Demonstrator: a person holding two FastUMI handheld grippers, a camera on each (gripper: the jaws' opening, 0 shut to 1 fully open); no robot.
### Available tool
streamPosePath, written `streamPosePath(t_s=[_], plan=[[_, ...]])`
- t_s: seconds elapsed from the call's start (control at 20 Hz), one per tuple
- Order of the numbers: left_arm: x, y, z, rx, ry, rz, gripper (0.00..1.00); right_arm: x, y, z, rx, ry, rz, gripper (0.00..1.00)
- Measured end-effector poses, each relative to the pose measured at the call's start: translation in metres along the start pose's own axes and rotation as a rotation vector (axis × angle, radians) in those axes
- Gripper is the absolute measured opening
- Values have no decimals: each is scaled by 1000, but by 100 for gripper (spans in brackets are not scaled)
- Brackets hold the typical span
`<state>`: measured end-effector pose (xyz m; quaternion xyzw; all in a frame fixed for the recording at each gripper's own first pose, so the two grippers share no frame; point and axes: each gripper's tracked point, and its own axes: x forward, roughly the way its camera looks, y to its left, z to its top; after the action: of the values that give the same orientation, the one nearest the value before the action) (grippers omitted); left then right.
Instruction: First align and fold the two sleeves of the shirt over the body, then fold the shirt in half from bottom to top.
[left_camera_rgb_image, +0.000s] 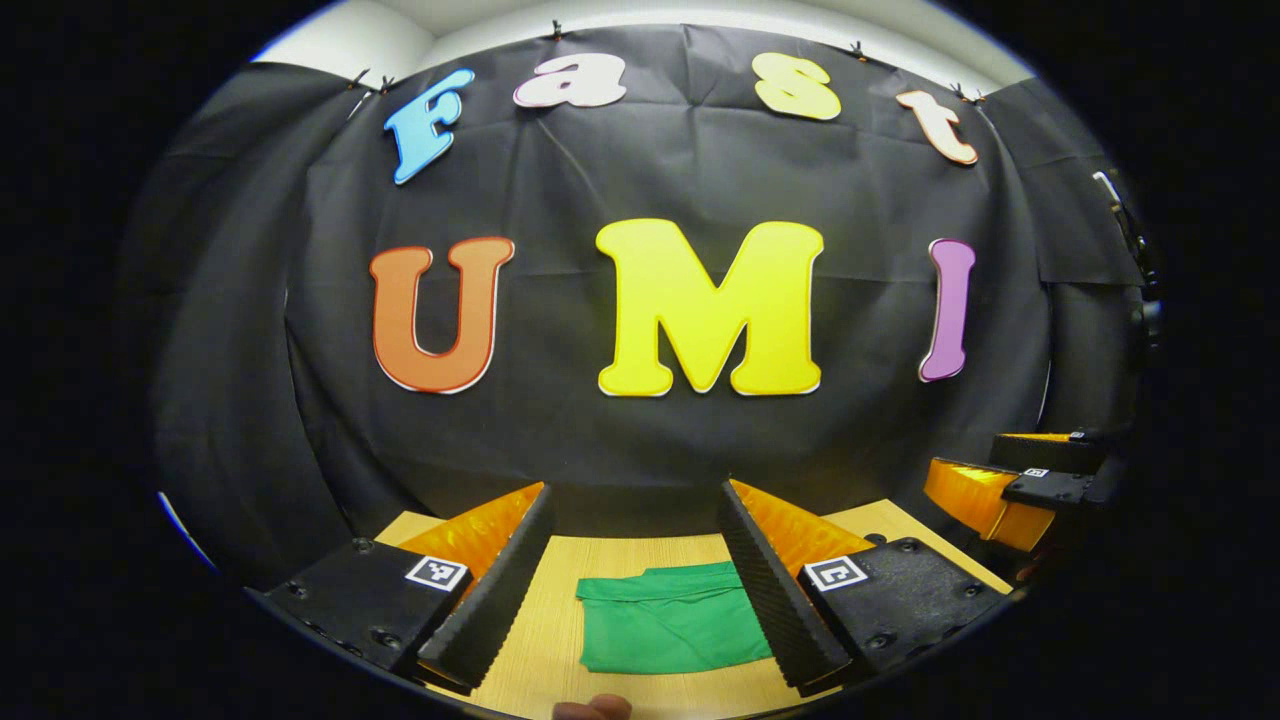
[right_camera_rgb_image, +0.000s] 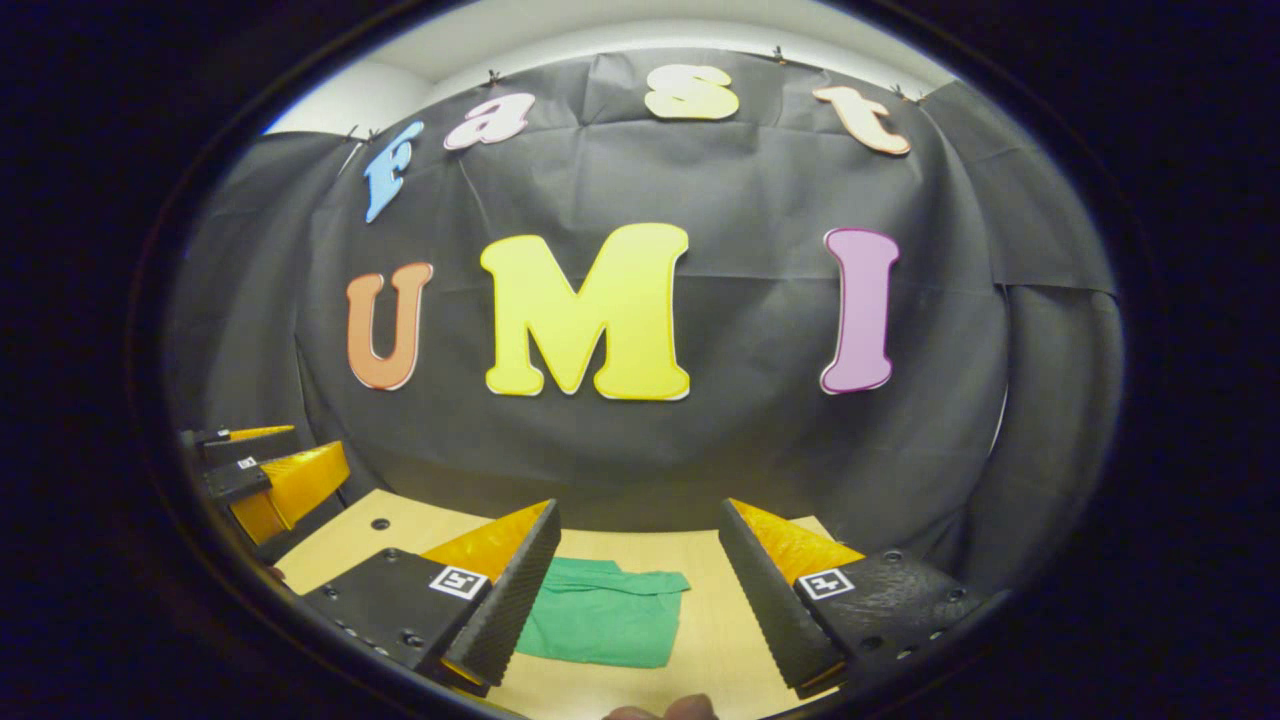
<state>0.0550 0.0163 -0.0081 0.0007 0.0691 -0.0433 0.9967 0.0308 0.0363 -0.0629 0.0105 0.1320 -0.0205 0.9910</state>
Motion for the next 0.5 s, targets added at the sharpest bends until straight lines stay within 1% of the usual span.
streamPosePath(t_s=[0.1, 0.2, 0.25, 0.3, 0.4, 0.45, 0.5], plan=[[-12, -8, 16, 29, -47, -13, 100, -13, -3, 3, -7, -21, -1, 96], [-23, -4, 26, 63, -76, 1, 100, -22, 2, 5, -19, -33, -4, 96], [-26, -1, 29, 65, -84, 7, 96, -24, 2, 7, -19, -38, -8, 96], [-28, 1, 29, 57, -85, 10, 100, -28, 0, 8, -11, -43, -9, 96], [-31, 4, 25, 47, -78, 28, 100, -32, -1, 11, -5, -47, -8, 95], [-31, 7, 25, 39, -78, 36, 100, -32, 0, 13, -9, -50, -6, 96], [-31, 8, 26, 32, -80, 38, 100, -33, 1, 14, -14, -54, -4, 95]])
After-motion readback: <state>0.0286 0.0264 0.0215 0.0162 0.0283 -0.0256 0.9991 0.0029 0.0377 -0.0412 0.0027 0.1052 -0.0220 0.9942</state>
